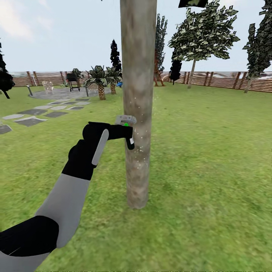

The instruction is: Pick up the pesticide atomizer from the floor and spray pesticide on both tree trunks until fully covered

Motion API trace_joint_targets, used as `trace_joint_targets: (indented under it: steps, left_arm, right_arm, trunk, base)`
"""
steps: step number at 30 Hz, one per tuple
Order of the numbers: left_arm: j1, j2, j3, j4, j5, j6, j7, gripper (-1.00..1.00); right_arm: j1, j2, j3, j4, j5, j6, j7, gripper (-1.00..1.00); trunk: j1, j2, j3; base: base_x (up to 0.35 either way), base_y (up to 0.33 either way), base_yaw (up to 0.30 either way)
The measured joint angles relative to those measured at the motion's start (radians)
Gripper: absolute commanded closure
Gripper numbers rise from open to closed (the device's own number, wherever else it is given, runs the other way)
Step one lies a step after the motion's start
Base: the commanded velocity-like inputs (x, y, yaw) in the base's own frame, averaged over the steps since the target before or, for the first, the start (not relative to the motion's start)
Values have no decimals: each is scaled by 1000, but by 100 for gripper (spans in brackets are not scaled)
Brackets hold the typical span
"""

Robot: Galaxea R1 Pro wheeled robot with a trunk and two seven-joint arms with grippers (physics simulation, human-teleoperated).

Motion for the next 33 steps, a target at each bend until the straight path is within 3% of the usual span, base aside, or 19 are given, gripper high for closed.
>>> trace_joint_targets:
  steps: [3,5,8,24,26,27,28,29,30,33]
  left_arm:
    - [-11,-8,4,19,-4,-1,1,100]
    - [-104,-10,61,82,-8,-1,1,100]
    - [-209,-10,99,165,-6,-1,1,100]
    - [-495,-10,155,305,-1,2,1,100]
    - [-504,-10,158,311,1,3,0,100]
    - [-507,-10,160,313,14,4,0,100]
    - [-509,-10,162,315,78,5,3,100]
    - [-511,-10,161,317,178,6,9,100]
    - [-511,-10,161,320,226,6,12,100]
    - [-512,-10,158,362,303,5,12,100]
  right_arm:
    - [0,0,0,0,0,0,0,-100]
    - [0,0,0,0,0,0,0,-100]
    - [0,0,0,0,0,0,0,-100]
    - [0,0,0,0,0,0,0,-100]
    - [0,0,0,0,0,0,0,-100]
    - [0,0,0,0,0,0,0,-100]
    - [0,0,0,0,0,0,0,-100]
    - [0,0,0,0,0,0,0,-100]
    - [0,0,0,0,0,0,0,-100]
    - [0,0,0,0,0,0,0,-100]
  trunk:
    - [0,0,0]
    - [0,0,0]
    - [0,0,0]
    - [0,0,0]
    - [0,0,0]
    - [0,0,0]
    - [0,0,0]
    - [0,0,0]
    - [0,0,0]
    - [0,0,0]
  base:
    - [-16,3,0]
    - [-4,1,0]
    - [-1,0,0]
    - [0,0,0]
    - [0,0,0]
    - [0,0,0]
    - [0,0,0]
    - [0,0,0]
    - [0,0,0]
    - [0,0,0]
